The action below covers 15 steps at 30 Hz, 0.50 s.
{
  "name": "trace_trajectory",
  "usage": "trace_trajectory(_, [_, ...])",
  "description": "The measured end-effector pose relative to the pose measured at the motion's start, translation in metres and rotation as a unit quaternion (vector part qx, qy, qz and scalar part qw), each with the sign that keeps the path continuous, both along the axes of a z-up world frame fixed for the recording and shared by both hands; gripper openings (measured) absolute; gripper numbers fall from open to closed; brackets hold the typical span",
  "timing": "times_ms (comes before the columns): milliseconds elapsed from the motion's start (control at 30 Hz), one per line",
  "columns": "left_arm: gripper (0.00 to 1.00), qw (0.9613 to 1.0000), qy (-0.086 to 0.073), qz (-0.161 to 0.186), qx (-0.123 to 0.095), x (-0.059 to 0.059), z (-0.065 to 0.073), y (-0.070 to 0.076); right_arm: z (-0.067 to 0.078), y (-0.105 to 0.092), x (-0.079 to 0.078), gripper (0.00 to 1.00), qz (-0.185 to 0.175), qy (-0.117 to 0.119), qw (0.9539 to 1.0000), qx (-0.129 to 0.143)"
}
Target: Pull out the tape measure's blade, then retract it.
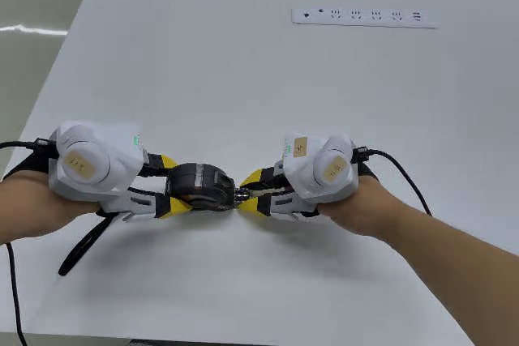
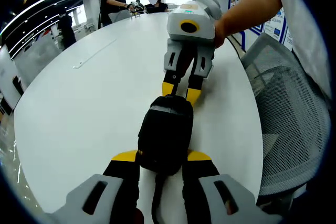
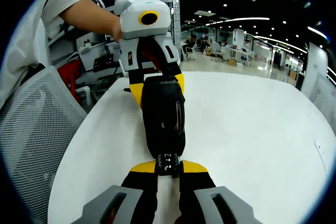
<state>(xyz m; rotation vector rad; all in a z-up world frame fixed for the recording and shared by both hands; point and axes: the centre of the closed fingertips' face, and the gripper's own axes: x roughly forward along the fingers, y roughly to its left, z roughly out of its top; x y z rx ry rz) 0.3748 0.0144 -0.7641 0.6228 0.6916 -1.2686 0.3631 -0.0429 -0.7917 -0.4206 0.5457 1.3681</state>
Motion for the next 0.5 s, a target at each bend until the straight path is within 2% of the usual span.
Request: trace_trajectory(500, [0.25,0.9999,0.001,-0.008,0.009,-0.0002,-0.0005,0.0009,0.0001,-0.001,-0.0008,0.1,-0.001,-0.005,1.0,0.001])
